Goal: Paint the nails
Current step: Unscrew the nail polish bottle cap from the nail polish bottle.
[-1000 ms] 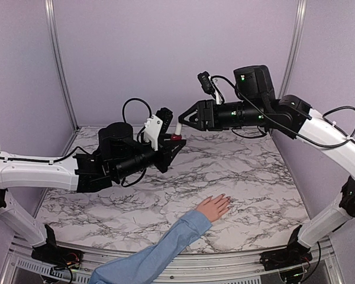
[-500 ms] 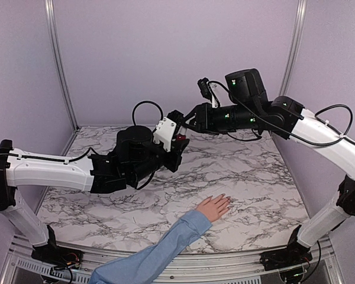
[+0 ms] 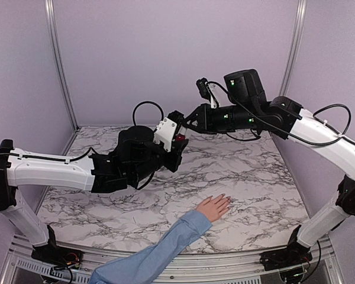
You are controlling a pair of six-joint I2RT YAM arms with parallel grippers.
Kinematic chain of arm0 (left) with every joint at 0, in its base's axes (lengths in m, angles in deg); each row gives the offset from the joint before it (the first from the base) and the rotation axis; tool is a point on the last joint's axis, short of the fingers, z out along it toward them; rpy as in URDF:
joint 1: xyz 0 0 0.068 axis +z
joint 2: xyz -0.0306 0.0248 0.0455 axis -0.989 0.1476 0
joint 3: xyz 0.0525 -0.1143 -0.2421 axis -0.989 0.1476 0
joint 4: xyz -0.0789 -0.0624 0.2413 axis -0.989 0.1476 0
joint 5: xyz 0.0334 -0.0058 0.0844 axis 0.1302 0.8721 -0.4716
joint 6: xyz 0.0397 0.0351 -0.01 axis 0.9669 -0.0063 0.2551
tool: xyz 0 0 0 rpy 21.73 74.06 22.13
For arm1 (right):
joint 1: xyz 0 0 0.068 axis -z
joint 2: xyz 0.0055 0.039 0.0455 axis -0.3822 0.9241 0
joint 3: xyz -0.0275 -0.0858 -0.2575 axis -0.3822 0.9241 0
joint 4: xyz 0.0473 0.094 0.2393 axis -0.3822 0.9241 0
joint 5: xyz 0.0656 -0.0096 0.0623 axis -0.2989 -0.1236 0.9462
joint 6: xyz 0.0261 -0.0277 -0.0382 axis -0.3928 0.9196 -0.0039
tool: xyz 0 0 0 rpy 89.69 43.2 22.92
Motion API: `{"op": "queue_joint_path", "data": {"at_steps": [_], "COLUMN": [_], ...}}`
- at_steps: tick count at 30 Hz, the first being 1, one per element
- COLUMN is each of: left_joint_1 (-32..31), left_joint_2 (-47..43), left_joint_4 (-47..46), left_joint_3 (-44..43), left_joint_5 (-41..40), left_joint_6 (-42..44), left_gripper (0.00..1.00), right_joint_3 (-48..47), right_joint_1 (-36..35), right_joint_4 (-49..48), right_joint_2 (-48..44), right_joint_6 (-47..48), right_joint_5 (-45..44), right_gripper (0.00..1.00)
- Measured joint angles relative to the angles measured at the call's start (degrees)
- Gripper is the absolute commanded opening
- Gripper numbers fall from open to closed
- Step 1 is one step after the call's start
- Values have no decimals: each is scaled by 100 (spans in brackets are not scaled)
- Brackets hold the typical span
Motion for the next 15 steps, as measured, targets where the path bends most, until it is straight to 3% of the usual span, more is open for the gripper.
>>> {"op": "queue_joint_path", "data": {"at_steps": [6,15], "left_joint_1": [188,763], "left_joint_2": [-46,-369], "left_joint_4": [0,-413], "left_joint_3": [11,236], "left_joint_5": [758,3532], "left_joint_6": [-175,-785], "left_gripper": [0,0], "right_joint_3": [-2,-2], "right_joint_1": [26,122], "right_joint_4": [20,28], "right_joint_2": [-35,-341], "right_joint_6": [437,1193], "right_joint_5": [70,901], "right_gripper": [0,0]}}
